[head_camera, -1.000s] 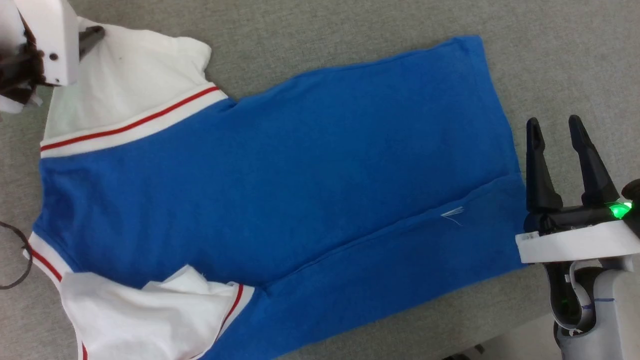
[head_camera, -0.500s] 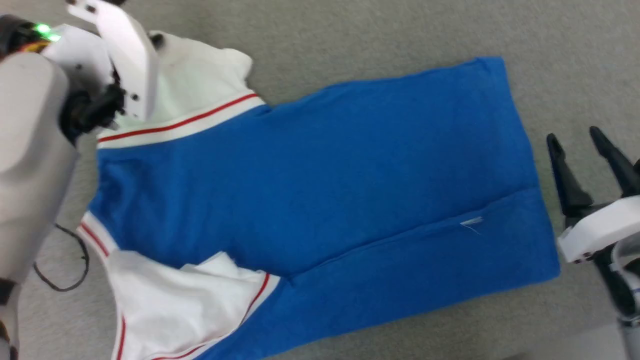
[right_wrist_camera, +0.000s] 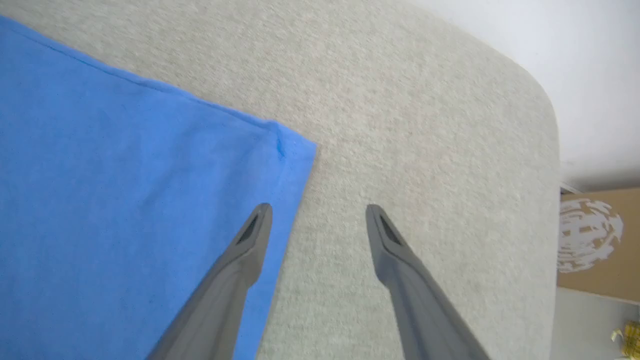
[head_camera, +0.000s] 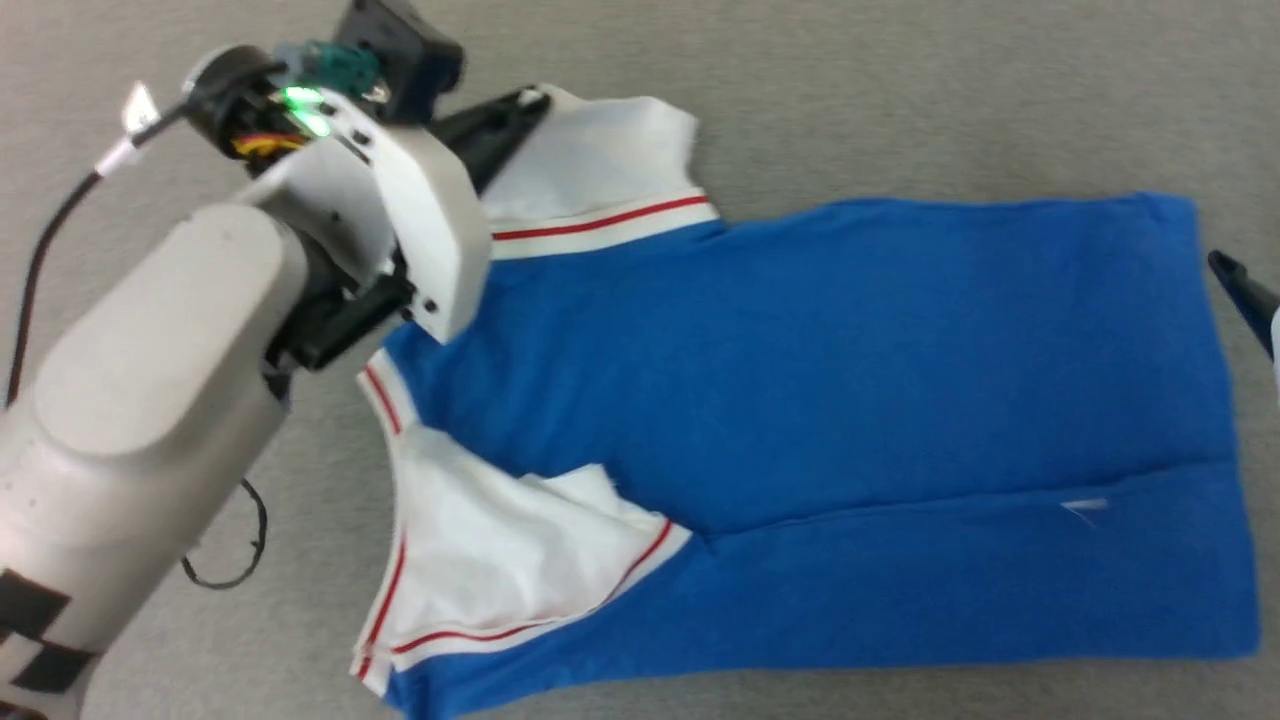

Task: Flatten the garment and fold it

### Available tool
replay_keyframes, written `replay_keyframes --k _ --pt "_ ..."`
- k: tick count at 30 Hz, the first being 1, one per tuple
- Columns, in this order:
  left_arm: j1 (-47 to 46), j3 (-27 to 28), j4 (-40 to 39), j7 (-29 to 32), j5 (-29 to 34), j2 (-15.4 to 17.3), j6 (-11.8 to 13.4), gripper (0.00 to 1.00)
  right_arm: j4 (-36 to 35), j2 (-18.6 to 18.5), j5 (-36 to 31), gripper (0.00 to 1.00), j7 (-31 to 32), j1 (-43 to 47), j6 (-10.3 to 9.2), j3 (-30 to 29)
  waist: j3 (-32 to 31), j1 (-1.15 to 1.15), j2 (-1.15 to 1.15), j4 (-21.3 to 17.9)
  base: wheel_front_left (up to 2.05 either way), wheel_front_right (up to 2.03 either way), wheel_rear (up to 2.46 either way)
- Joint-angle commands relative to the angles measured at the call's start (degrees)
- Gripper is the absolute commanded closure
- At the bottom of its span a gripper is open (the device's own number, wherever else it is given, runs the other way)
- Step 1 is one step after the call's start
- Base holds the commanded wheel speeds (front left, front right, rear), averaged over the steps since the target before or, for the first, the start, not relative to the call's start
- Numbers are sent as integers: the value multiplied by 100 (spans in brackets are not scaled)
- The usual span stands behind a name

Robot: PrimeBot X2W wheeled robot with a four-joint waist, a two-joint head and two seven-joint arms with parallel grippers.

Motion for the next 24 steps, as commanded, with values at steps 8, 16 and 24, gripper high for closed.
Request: replay_keyframes --k 8,16,24 --pt "401 -114 -842 -277 193 -82 256 100 847 -492 191 0 275 -802 -5 820 187 0 0 797 0 0 0" --pt "615 -188 -1253 -384 242 -131 431 100 1658 -559 446 0 262 -971 -5 1503 247 0 0 990 0 0 0" --pt "869 -101 -1049 -667 167 -134 598 100 2063 -612 837 100 -207 -995 -5 1977 88 0 0 928 0 0 0"
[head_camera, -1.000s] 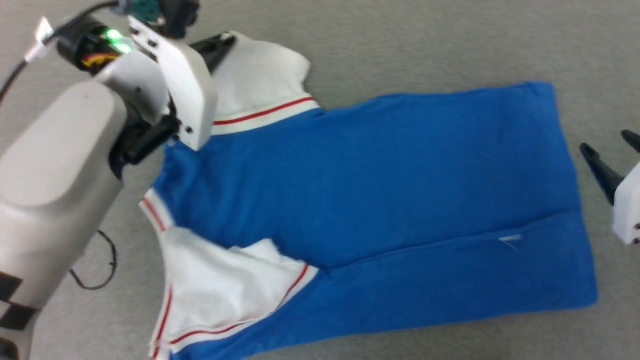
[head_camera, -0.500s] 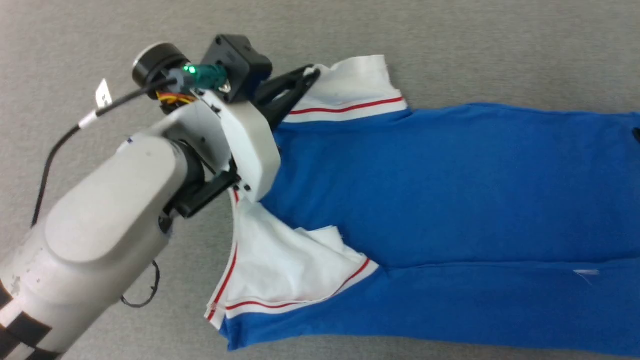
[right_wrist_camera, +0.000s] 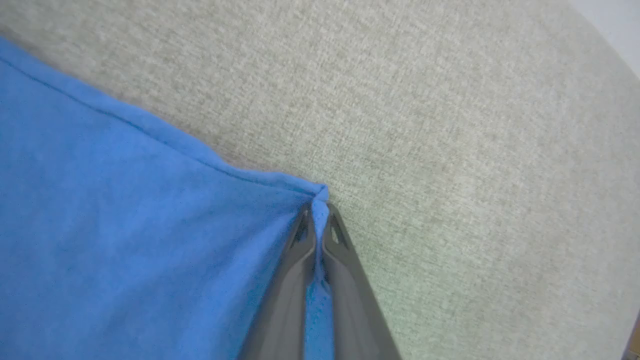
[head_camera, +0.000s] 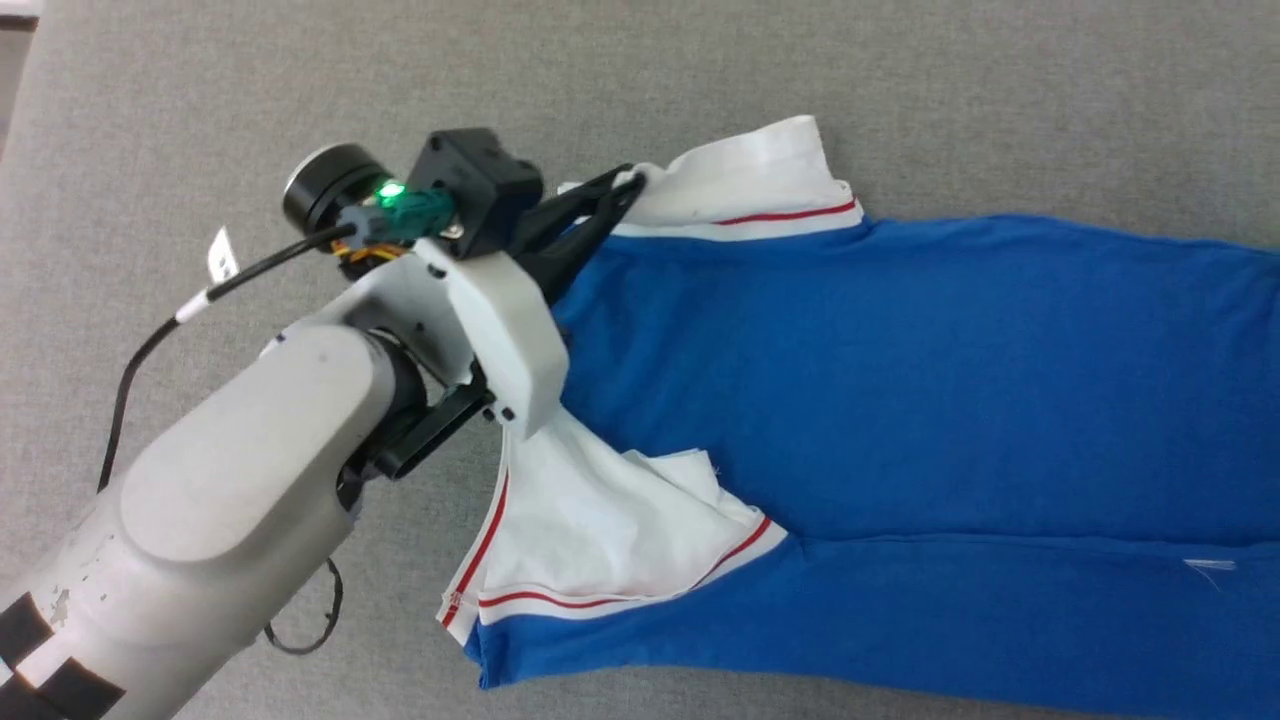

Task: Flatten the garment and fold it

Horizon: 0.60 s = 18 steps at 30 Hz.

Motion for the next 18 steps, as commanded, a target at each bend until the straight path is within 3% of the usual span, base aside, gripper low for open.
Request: replay_keyframes --k 1,9,18 --pt "166 78 93 -135 -52 18 85 100 280 150 77 100 -149 143 -5 119 -156 1 0 -81 0 0 0" --pt "919 382 116 -606 -399 239 441 100 331 279 279 100 -1282 280 -5 -118 -961 1 0 -259 0 0 0" --pt "2362 529 -668 -741 -938 787 1001 100 -151 242 580 100 -2067 1486 -5 -521 -1662 1 0 -317 0 0 0"
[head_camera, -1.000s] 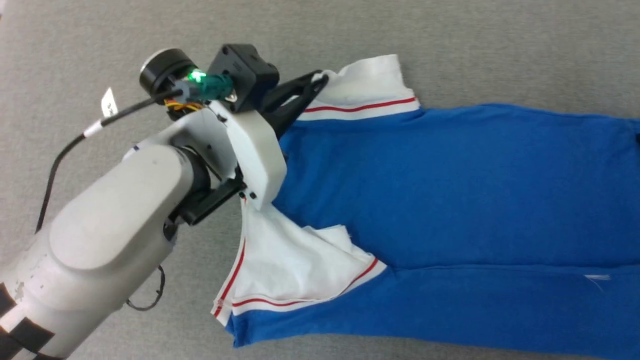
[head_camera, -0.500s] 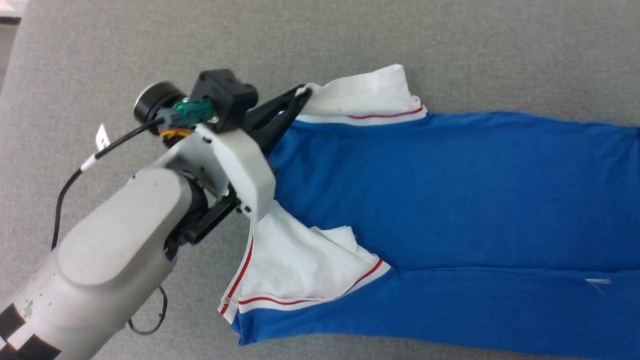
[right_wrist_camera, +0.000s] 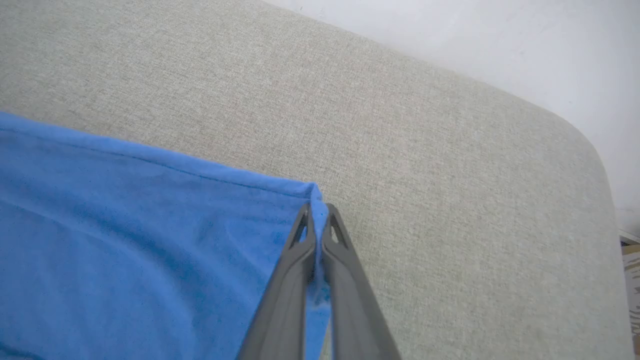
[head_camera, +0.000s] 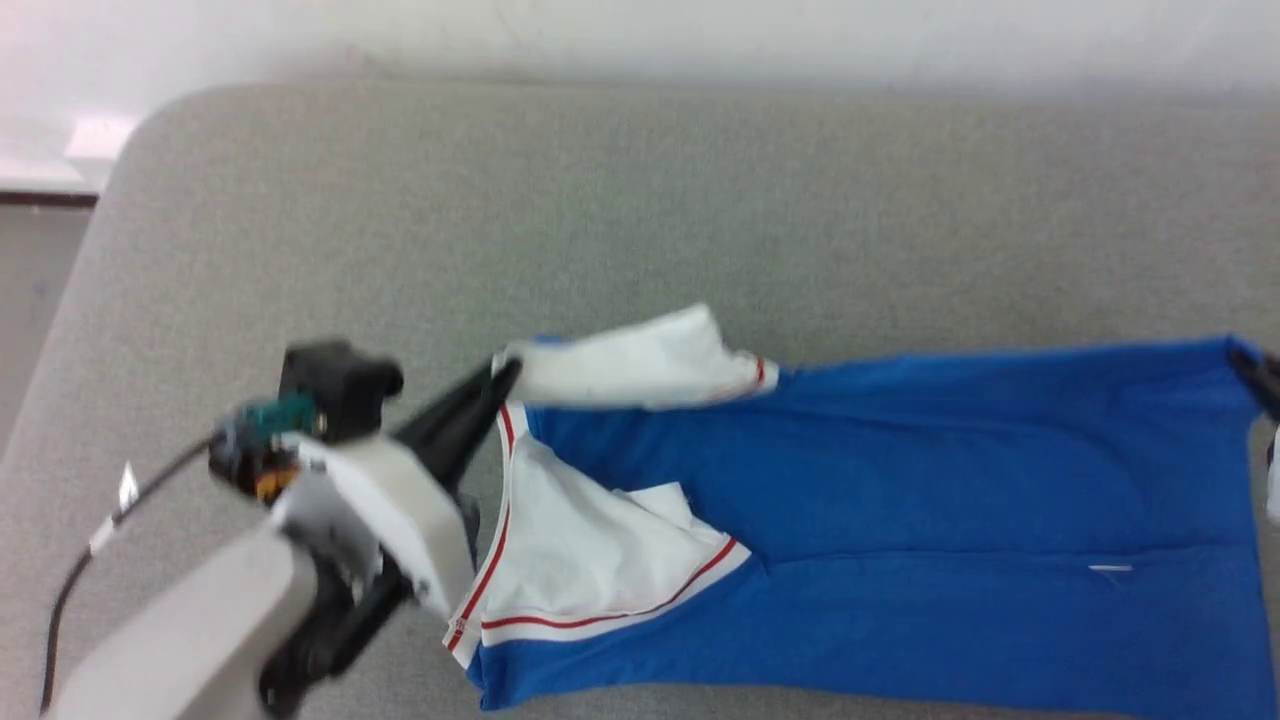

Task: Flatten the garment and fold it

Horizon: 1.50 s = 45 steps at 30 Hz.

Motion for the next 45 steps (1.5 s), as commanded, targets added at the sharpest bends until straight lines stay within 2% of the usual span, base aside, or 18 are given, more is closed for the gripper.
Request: replay_keyframes --k 1,8,14,18,24,25,26,27,32,35,38,42,45 --pt "431 -12 -184 -7 -160 114 113 100 -150 4 38 100 -80 406 -5 -114 -427 1 0 -85 0 0 0" --pt "1454 -245 -278 80 -562 381 232 100 -629 5 -32 100 216 1496 -5 -261 -597 1 0 -158 0 0 0" --pt "1712 -496 -41 229 -597 398 168 100 -882 -23 -132 100 572 1950 -5 -301 -624 1 0 -160 0 0 0" --pt "1659 -701 354 243 -400 278 67 100 -952 -62 -360 100 792 2135 -5 -199 -629 1 0 -142 0 0 0" --pt "1510 -974 1083 128 -174 -92 -217 100 -844 -83 -614 100 952 2212 -5 67 -638 1 0 -113 0 0 0" --pt "1490 -993 1202 91 -163 -157 -256 99 -813 -44 -584 27 932 2203 -5 62 -652 1 0 -114 0 0 0" --pt "1468 -1000 1303 22 -137 -216 -283 13 -782 1 -536 0 916 2188 -5 39 -666 1 0 -115 0 0 0" --pt "1454 -1000 1393 -61 -116 -272 -308 0 -767 28 -524 0 878 2165 -5 24 -692 1 0 -114 0 0 0" --pt "1450 -894 1610 -593 -59 -437 -398 0 -875 108 -340 0 721 2098 -5 -145 -873 1 0 -112 0 0 0" --pt "1477 -640 1597 -1135 -65 -482 -318 0 -1108 207 -120 0 679 2103 -5 -431 -973 1 0 -115 0 0 0" --pt "1547 -273 1510 -1594 -126 -562 -129 0 -1336 386 7 0 652 2168 -5 -872 -1043 1 0 -116 0 0 0" --pt "1776 481 1274 -1803 -31 -803 193 0 -1392 831 -199 0 673 2424 -5 -1655 -1078 1 0 -100 0 0 0" --pt "2104 1431 875 -1811 472 -1214 398 0 -1318 1359 -576 0 709 2671 -5 -2297 -1058 1 0 -75 0 0 0"
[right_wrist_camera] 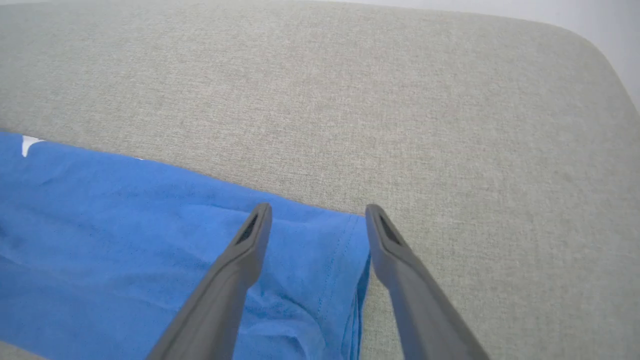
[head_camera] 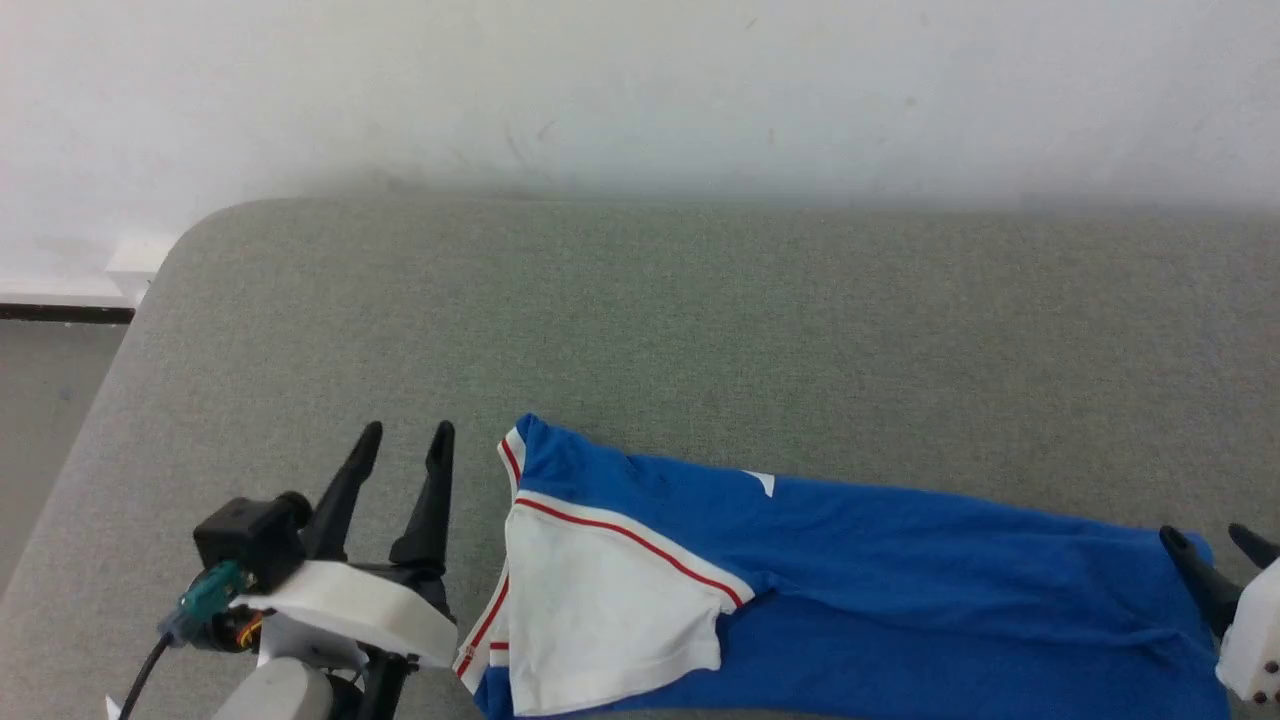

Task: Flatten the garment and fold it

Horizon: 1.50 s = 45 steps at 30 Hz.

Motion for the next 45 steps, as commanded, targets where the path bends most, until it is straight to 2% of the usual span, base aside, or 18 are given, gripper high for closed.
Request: replay_keyframes --k 1,7,10,16,24,25,26,30,35,45 --pt "284 449 -221 -24 341 -272 35 0 59 352 -221 0 34 174 -5 -322 27 0 -1 19 0 0 0" --pt "1090 1823 -888 -26 1871 -1243 10 0 291 1533 -1028 0 270 378 -5 -1595 98 0 -1 53 0 0 0" --pt "1419 2158 -1058 -26 2510 -1669 -219 0 402 1863 -1354 0 456 390 -5 -1970 151 0 -1 74 0 0 0" --pt "1645 2321 -1066 -26 3662 -1952 -601 0 587 2232 -1636 0 712 455 -5 -2436 267 0 -1 205 0 0 0" --pt "1590 2586 -1045 -27 4048 -2149 -981 0 825 2411 -1590 0 1261 623 -5 -2412 445 0 -1 348 0 0 0" --pt "1569 2609 -1048 -27 4068 -2175 -1018 0 839 2427 -1533 25 1328 632 -5 -2362 473 0 -1 355 0 0 0" --pt "1547 2630 -1049 -27 4089 -2200 -1050 0 839 2442 -1475 100 1384 638 -5 -2309 497 0 -1 359 0 0 0" --pt "1497 2711 -1047 -27 4141 -2290 -1146 0 712 2439 -1190 100 1575 681 -5 -2017 542 0 -1 344 0 0 0" --pt "1523 2795 -985 -27 4178 -2367 -1261 0 473 2267 -1088 100 1438 633 -5 -2050 481 0 -1 274 0 0 0" --pt "1540 2900 -911 -27 4226 -2449 -1441 0 737 1635 -1798 100 879 307 -5 -3113 350 0 -1 214 0 0 0"
